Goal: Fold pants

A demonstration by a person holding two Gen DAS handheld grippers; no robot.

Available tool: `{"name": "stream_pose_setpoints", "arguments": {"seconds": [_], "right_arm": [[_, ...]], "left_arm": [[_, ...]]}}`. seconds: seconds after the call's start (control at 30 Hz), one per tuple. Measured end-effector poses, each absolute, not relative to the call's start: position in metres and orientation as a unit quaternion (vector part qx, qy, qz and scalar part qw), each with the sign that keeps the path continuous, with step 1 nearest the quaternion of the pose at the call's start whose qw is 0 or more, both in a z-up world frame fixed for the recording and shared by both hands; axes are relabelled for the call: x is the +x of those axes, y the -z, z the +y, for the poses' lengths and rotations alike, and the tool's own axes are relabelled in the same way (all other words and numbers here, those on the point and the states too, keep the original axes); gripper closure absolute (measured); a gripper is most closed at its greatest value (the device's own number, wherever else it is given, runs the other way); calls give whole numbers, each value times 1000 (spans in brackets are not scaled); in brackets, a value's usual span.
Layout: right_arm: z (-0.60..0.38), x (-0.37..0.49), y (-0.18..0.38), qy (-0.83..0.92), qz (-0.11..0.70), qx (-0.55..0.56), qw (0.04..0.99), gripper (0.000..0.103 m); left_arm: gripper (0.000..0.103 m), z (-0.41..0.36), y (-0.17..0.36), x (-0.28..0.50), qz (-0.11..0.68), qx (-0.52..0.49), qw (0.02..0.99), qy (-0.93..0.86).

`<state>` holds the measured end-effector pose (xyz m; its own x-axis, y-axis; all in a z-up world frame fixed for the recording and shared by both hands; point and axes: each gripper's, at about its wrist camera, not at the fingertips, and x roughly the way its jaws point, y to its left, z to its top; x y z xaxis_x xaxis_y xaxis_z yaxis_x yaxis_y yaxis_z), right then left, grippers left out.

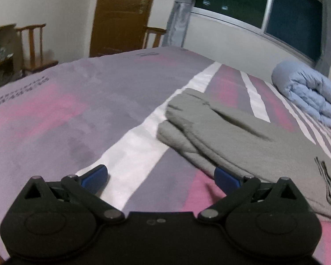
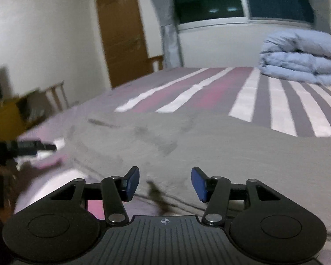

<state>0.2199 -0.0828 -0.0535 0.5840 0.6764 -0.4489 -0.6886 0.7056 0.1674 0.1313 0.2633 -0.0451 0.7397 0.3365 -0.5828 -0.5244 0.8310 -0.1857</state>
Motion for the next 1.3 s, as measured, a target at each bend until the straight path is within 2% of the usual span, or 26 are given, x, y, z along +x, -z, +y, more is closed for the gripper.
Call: {"name": "stream_pose_setpoints", "arguments": {"seconds": [0.07,0.1,0.13,0.17,0.27,0.37,0.5,0.57,0.6,0.63,0.7,0.9,0.97,1.03,1.1,1.2,1.3], "right_arm": [[-66,225,65,-376,261,-38,888,50],[-63,227,70,-367,264,-42,891,54],[-63,229,71,-361,263,-33,894,79],[-66,231,69,-352,265,-15,898,84],[-86,237,55,-339,243,87,904,84],[-86,237,46,-316,211,108,919,85],[-47,252,79,-336,300,46,892,84],[-55,246,77,-337,287,55,895,79],[-60,242,74,-346,282,59,893,68],[-67,237,70,-357,273,64,891,63],[-92,225,61,-357,254,73,896,60],[-194,218,41,-247,238,112,933,60],[-213,231,48,-197,273,109,935,60],[-223,258,76,-154,352,102,918,61],[-238,266,72,-155,345,144,915,61],[-246,273,46,-167,290,140,932,60],[-248,306,33,-153,295,115,936,60]], "left_arm": [[6,267,46,131,273,-185,914,-234],[6,267,46,131,273,-186,915,-233],[6,267,46,133,274,-183,916,-231],[6,266,46,134,276,-178,917,-227],[6,263,48,135,280,-171,919,-219],[6,265,48,134,277,-176,919,-219],[6,268,49,134,274,-186,917,-221],[6,268,49,133,277,-184,917,-220],[6,267,49,133,277,-182,918,-219],[6,268,49,134,277,-182,918,-219],[6,268,49,134,274,-187,917,-219],[6,263,50,138,277,-180,919,-216],[6,261,51,140,280,-174,919,-214],[6,259,52,141,282,-173,918,-217],[6,258,52,141,282,-174,918,-219],[6,256,53,145,289,-160,919,-217],[6,257,54,147,289,-161,917,-221]]}}
